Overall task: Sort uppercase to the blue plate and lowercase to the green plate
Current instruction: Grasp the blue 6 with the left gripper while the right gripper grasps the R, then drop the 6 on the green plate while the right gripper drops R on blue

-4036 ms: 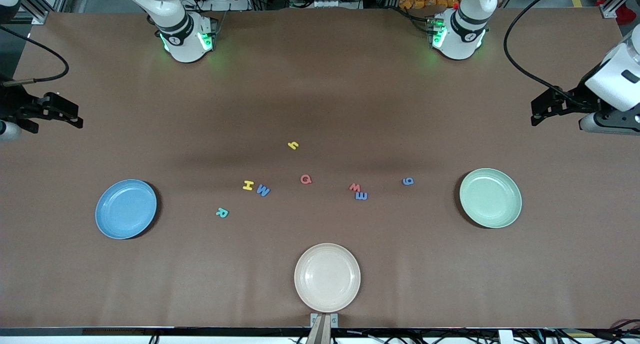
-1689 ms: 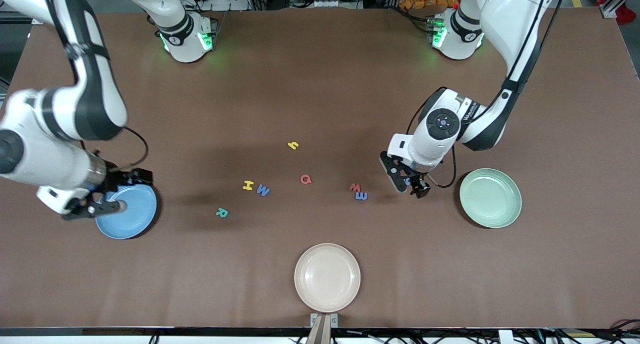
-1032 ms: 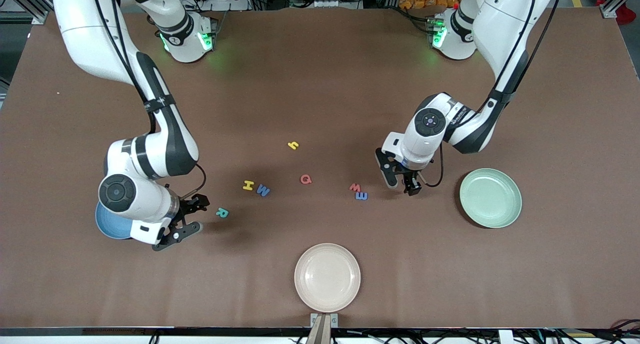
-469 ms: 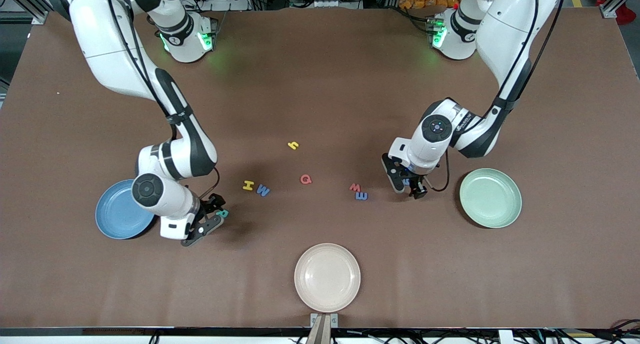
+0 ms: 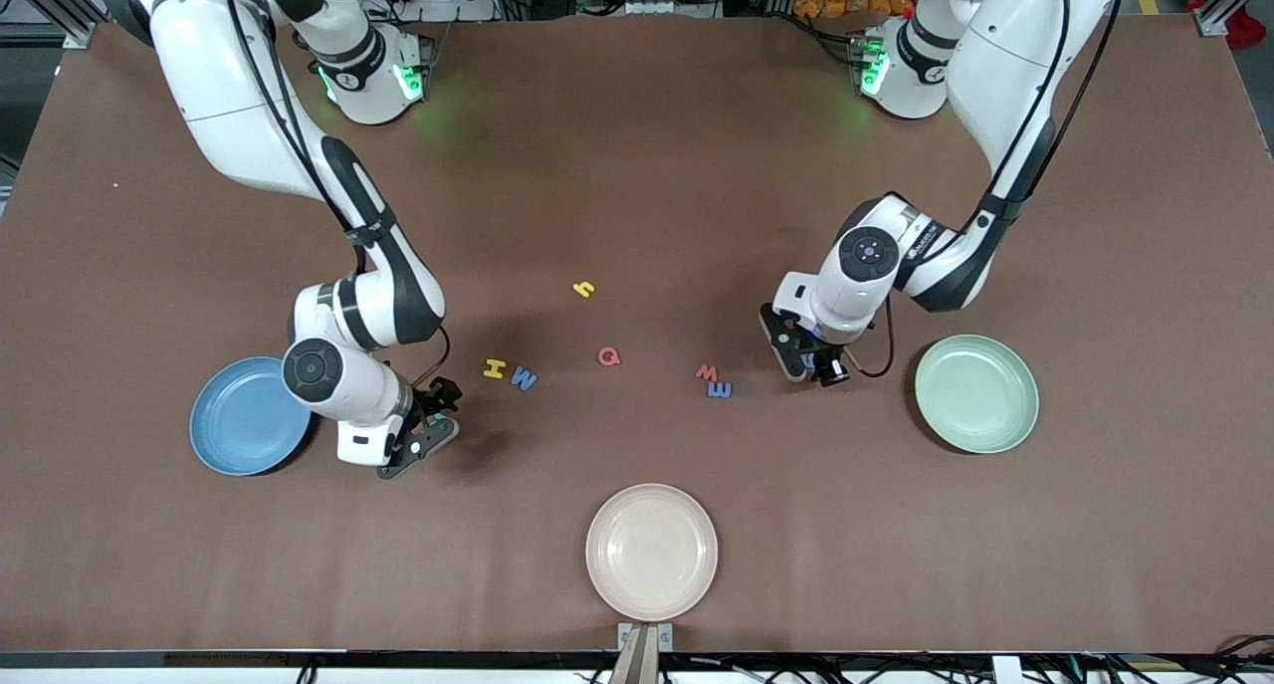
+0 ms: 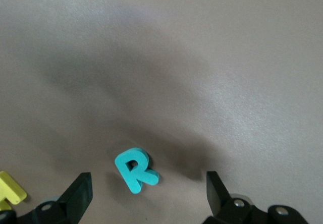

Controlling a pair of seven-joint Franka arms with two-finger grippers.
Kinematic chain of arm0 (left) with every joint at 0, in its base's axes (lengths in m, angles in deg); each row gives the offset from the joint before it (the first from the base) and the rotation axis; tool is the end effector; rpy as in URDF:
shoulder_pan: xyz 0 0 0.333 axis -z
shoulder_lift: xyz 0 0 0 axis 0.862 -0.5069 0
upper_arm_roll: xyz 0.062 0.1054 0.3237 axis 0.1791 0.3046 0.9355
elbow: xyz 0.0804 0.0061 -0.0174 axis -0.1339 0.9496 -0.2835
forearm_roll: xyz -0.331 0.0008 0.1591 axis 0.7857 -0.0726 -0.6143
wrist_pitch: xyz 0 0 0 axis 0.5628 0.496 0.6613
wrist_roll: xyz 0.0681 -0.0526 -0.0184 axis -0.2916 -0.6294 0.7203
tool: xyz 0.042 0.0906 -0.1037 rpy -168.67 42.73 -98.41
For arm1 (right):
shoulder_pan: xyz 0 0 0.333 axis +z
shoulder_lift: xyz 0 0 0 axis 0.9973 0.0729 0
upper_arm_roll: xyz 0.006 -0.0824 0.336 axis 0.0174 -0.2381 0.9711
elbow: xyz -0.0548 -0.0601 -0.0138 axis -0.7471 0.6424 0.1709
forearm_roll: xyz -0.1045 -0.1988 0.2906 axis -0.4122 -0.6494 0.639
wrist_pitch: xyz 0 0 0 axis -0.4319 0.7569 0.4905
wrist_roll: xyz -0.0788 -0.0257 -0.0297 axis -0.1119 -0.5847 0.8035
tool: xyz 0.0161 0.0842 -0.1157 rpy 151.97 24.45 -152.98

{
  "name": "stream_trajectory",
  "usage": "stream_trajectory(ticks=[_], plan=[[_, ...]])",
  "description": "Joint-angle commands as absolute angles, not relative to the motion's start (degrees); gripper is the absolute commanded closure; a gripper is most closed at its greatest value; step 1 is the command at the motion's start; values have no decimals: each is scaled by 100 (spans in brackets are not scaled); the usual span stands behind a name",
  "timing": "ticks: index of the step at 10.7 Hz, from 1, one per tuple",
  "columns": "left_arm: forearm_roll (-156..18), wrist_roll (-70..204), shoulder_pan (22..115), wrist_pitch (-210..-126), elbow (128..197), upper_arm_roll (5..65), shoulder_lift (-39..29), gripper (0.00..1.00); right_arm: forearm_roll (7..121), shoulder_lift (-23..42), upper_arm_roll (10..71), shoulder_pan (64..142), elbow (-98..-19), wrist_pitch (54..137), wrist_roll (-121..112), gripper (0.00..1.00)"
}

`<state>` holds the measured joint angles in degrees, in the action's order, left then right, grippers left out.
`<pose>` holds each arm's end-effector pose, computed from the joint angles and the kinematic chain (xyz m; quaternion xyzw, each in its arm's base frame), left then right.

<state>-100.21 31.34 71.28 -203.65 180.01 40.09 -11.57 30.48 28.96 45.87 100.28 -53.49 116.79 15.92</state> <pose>0.5472 -0.2570 0.1849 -0.8120 0.5811 -0.0399 0.0365 0.6703 0.1768 0.1876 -0.9471 -0.3202 -0.0088 0.0224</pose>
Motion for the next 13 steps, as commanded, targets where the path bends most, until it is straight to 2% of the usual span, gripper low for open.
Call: stream_trajectory(ticks=[1,6,7,8,9,10,11,12,13], plan=[[-10216,3333,7045,-20471,18117,4114,-1052,100,3145,3013,4589,10085,-5430,12011,1656,0],[-10058,3246,6167,-19998,18082,4308,20,100,3145,3058,4589,10146,-5439,12091,1656,0],[-10031,3220,6035,-19927,18082,4421,65,100,3145,3058,4589,10146,-5448,12082,1656,20],[-10031,3193,6007,-19918,18125,4570,39,100,3136,3049,4589,10120,-5448,12030,1682,58],[-10040,3176,5964,-19917,18125,4754,-31,100,3136,3049,4589,10085,-5491,12021,1717,91],[-10031,3149,5955,-19917,18126,4765,-110,86,3127,3049,4580,10093,-5518,12021,1718,100],[-10031,3149,5850,-19917,18126,4765,-189,68,3118,3040,4580,10093,-5518,12012,1718,100],[-10031,3158,5840,-19935,18108,4791,-259,20,3118,3023,4580,10093,-5518,12003,1718,100],[-10031,3167,5858,-19944,18073,4826,-251,0,3118,2996,4580,10085,-5509,11986,1718,100]])
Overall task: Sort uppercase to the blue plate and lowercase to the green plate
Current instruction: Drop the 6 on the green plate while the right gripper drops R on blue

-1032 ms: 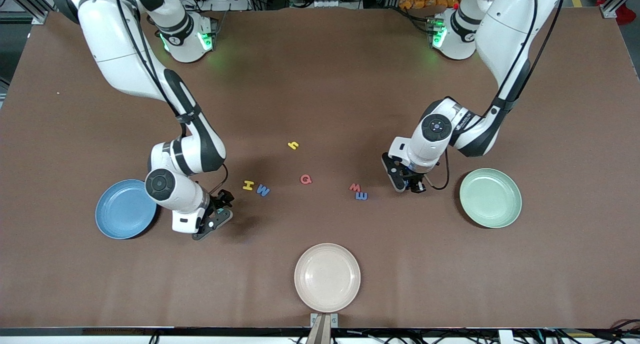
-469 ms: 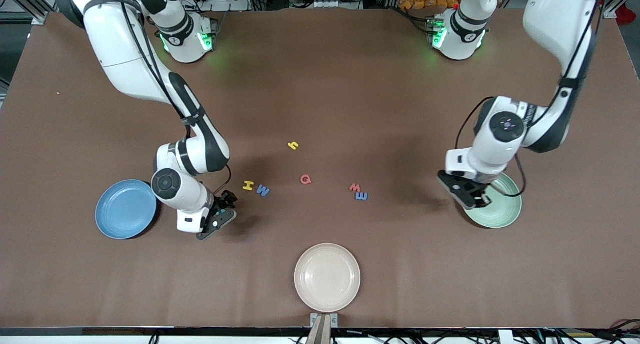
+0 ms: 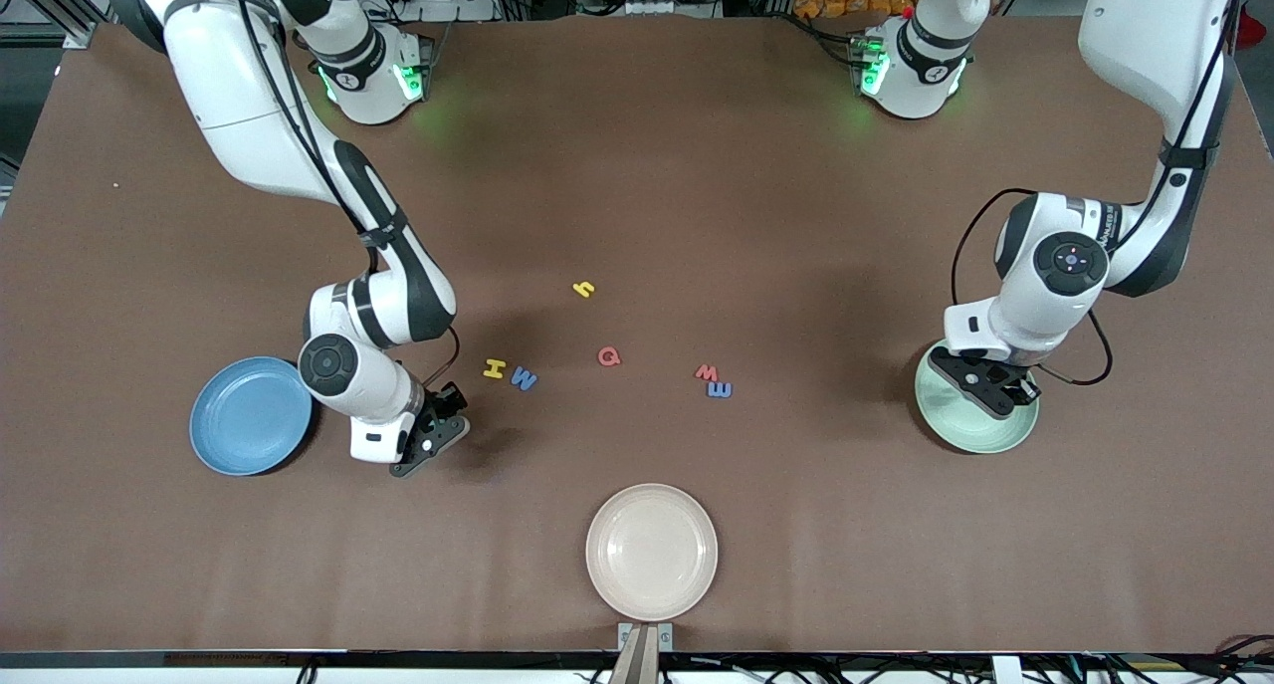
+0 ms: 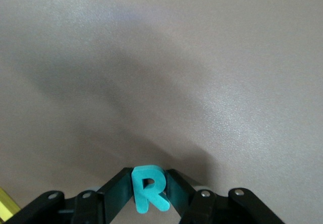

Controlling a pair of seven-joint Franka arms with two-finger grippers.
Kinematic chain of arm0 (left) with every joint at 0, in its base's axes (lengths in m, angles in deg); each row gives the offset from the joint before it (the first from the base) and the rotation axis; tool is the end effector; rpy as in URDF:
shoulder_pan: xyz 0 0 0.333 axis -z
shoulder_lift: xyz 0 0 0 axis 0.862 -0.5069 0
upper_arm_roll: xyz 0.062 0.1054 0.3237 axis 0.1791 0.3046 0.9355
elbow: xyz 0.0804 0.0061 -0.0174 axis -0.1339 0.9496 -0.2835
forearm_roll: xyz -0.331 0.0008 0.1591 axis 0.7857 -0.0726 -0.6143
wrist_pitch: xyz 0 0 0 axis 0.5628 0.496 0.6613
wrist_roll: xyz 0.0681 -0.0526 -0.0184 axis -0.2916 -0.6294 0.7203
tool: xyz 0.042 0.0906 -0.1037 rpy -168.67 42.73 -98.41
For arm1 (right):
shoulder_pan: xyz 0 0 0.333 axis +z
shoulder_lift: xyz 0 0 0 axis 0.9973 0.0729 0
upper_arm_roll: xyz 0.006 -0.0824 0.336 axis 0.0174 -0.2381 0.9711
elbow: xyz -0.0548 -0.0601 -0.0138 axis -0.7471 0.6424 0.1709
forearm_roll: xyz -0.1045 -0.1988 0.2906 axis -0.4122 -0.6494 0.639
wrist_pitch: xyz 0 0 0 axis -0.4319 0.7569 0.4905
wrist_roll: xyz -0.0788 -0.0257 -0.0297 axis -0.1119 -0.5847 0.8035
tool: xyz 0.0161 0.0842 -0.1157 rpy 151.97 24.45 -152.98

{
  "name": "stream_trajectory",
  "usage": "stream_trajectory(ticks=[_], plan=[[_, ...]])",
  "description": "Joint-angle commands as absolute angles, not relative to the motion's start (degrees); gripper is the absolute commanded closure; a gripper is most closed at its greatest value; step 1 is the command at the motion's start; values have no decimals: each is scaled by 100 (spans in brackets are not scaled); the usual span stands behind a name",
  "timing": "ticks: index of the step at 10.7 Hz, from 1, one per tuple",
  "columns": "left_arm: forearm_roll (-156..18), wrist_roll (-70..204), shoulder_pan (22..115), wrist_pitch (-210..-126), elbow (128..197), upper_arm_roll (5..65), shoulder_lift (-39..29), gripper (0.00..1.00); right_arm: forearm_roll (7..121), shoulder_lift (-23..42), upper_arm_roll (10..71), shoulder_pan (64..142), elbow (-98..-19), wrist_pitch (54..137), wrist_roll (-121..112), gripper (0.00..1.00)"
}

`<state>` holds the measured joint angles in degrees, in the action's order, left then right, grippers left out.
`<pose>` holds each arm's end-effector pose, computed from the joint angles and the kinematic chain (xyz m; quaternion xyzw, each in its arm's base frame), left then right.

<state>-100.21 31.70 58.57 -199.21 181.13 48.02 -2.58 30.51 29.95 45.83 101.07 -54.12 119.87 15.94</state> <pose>0.6019 -0.0436 0.2572 -0.8981 0.4258 -0.0372 0.1037 0.6692 0.1854 0.1762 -0.9451 -0.3255 -0.0213 0.0203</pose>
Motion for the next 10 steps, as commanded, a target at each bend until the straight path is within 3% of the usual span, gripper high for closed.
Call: stream_trajectory(ticks=[1,5,10], plan=[[-10040,3149,5910,-19944,18055,4826,-208,0,3118,2961,4580,10024,-5501,11959,1692,100],[-10040,2797,6963,-19944,17600,4293,-434,0,3110,2715,4571,9427,-4966,11127,1822,100],[-9813,2736,7229,-19953,16808,3422,-1216,0,3066,2557,4554,8074,-4639,10159,3613,100]])
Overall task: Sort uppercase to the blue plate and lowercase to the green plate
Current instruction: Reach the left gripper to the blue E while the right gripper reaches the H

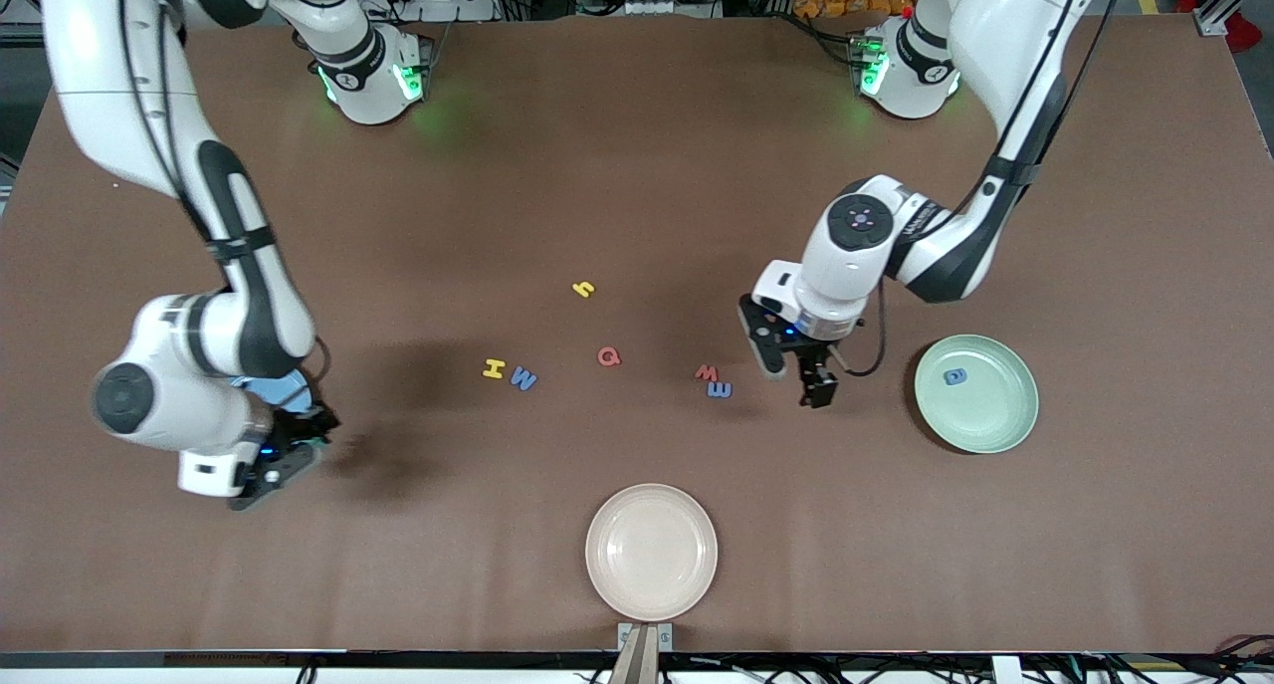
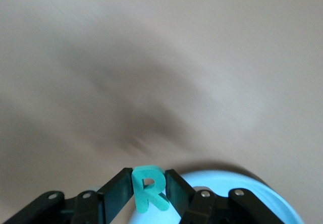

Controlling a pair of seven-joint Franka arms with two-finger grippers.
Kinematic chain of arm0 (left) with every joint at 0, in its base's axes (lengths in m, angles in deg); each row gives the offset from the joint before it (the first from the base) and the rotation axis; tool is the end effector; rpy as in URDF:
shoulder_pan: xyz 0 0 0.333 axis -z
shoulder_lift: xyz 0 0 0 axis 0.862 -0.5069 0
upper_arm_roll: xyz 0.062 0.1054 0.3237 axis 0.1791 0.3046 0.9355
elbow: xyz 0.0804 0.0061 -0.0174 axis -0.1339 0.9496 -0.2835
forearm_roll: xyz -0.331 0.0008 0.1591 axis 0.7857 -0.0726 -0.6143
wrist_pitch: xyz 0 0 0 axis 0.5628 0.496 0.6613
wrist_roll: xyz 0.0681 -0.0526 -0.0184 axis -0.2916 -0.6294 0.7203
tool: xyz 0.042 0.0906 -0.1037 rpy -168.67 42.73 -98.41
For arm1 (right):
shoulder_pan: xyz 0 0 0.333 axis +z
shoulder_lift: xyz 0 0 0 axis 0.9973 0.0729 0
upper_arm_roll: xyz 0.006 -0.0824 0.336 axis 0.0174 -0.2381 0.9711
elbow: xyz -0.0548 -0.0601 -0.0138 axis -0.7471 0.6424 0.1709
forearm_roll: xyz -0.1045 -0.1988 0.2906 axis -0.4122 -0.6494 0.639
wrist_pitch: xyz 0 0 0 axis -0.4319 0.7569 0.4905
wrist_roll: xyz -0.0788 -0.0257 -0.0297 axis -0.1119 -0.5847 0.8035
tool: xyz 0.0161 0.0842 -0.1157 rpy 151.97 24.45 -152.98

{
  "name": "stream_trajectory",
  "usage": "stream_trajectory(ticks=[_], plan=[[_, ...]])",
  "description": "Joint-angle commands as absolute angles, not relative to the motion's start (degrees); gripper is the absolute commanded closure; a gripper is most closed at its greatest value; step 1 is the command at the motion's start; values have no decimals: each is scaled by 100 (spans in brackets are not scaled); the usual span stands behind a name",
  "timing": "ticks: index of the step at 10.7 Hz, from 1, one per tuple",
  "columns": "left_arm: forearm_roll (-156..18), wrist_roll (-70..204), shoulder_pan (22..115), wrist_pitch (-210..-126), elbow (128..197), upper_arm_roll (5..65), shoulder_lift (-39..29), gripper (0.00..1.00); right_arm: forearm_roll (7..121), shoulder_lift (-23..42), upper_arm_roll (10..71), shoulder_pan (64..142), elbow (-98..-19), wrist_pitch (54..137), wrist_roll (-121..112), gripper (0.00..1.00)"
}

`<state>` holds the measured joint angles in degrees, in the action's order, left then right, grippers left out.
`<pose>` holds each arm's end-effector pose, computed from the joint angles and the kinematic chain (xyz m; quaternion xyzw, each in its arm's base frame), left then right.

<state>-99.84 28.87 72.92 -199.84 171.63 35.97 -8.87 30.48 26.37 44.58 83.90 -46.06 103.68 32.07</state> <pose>0.5710 -0.3225 0.2685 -0.7785 0.6168 -0.1073 0.0446 0.7057 -0.0308 0.2528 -0.9488 -0.3147 0.0111 0.0261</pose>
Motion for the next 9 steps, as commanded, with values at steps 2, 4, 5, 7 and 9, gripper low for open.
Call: stream_trajectory(ticks=[2,4,5,7,9], plan=[[-9488,2299,7281,-19935,16772,3350,-1350,2,3074,2583,4554,7713,-4648,10131,4203,62],[-9145,1772,7299,-19935,16694,3350,-1472,3,3074,2592,4571,7755,-4648,10131,4144,0],[-8952,1517,7299,-19935,16606,3350,-1577,3,3092,2574,4580,7964,-4648,10087,4030,0],[-8845,1234,7369,-19926,16447,3359,-1762,3,3101,2574,4589,8430,-4665,10017,2963,0],[-8845,962,7448,-19909,16228,3385,-1947,3,3101,2574,4589,8975,-4709,9921,1706,0]])
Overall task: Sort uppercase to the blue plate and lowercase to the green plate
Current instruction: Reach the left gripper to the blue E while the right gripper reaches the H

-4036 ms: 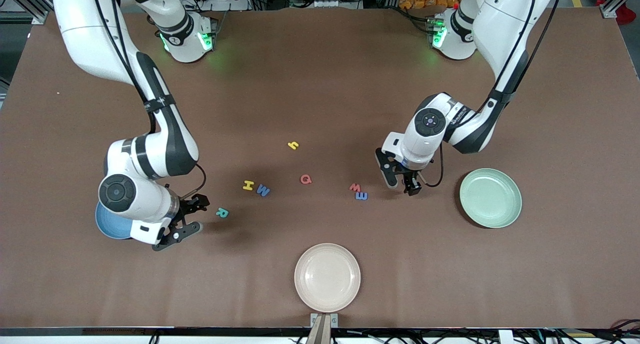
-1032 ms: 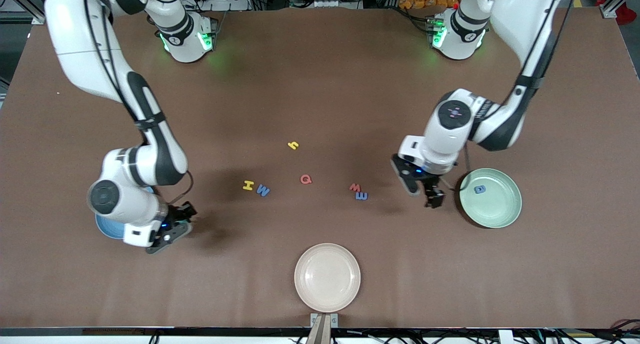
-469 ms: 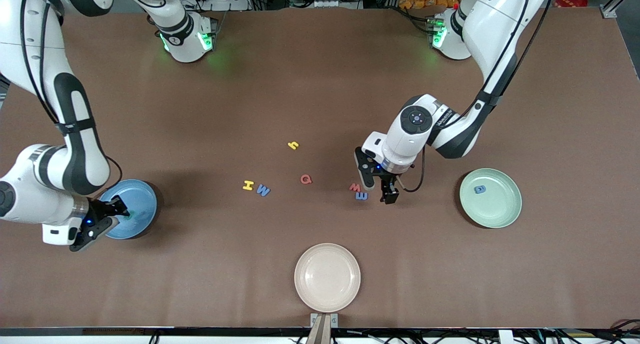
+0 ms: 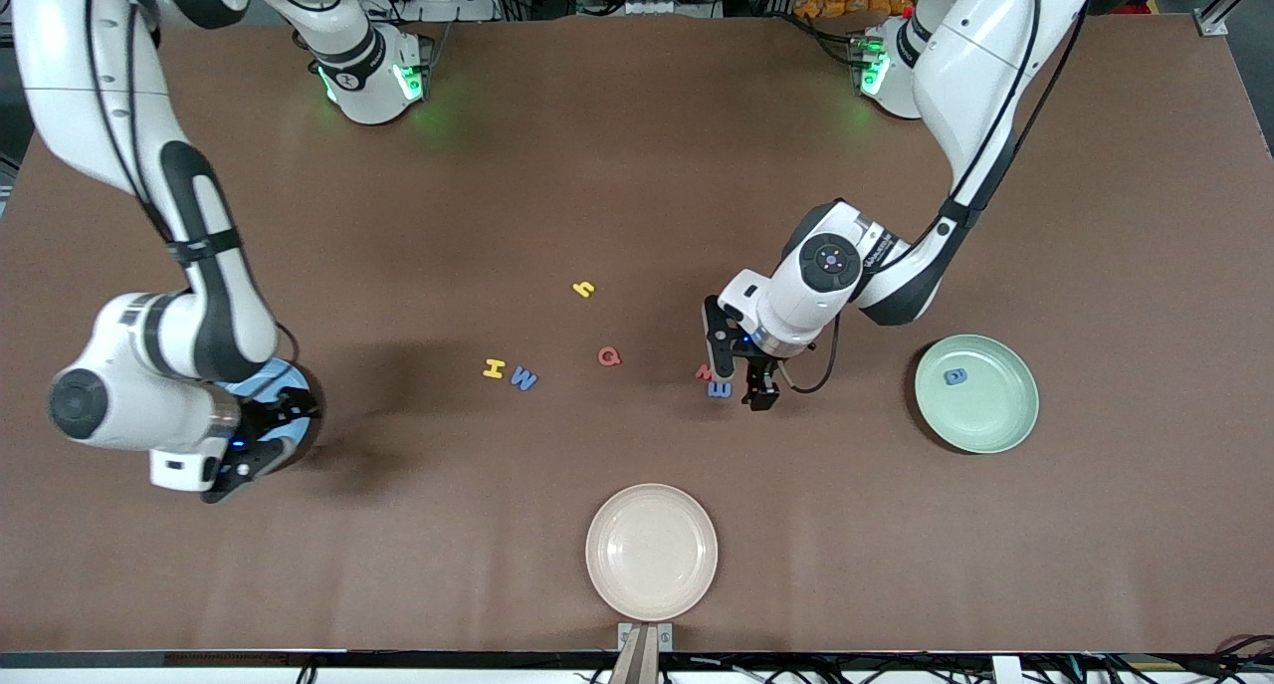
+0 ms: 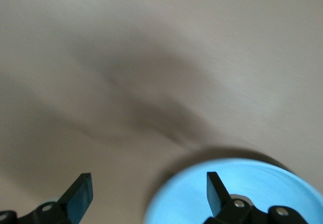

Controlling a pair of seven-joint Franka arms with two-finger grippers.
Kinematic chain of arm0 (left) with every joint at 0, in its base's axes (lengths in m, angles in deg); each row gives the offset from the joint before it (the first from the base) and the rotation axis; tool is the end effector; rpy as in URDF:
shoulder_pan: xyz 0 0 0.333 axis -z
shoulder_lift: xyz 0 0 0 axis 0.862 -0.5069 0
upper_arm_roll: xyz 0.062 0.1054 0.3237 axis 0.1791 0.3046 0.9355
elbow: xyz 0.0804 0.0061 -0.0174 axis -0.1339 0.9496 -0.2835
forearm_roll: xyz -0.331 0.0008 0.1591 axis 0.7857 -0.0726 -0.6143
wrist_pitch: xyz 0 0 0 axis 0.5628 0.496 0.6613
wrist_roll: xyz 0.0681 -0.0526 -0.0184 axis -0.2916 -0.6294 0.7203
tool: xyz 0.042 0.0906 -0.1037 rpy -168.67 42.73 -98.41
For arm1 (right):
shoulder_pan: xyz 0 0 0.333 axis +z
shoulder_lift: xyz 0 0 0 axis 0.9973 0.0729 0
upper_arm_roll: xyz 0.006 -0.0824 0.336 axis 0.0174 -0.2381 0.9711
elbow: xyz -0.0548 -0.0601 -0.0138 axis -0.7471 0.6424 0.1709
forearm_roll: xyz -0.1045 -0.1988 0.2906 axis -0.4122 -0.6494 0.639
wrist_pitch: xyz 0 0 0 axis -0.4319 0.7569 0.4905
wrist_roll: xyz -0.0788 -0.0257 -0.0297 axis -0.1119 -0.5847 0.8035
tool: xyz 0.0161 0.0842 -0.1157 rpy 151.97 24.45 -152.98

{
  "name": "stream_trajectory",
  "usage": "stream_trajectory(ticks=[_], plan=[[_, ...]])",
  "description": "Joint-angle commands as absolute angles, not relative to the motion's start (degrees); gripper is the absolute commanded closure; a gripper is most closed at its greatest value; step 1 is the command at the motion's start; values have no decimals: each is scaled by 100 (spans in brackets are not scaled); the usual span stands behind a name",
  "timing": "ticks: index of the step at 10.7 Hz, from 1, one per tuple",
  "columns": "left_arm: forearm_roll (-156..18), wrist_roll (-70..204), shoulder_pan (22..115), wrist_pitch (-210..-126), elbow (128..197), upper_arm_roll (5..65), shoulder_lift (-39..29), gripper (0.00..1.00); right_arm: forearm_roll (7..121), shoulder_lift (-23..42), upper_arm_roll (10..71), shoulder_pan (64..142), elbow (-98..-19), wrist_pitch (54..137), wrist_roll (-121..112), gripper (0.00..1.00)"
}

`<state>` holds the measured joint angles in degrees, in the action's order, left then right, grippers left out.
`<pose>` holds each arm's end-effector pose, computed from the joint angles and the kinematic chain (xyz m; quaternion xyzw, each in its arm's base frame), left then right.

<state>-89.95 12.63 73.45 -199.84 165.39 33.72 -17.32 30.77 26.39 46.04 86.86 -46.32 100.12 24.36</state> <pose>0.5797 -0.3564 0.2228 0.7275 -0.6786 0.0979 0.0267 0.6954 0.0215 0.2459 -0.9569 -0.2836 0.0429 0.0447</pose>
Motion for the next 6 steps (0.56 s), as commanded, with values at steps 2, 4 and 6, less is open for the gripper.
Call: stream_trajectory(ticks=[2,4,6], plan=[[-8914,829,7518,-19909,15938,3411,-2201,3,3127,2548,4589,9398,-4884,9946,650,0],[-8863,200,7545,-19900,15736,3446,-2351,5,3162,2286,4598,9617,-5418,10226,-412,0],[-8950,39,7563,-19900,15700,3482,-2457,5,3162,2126,4589,10153,-5798,10622,-1992,0]])
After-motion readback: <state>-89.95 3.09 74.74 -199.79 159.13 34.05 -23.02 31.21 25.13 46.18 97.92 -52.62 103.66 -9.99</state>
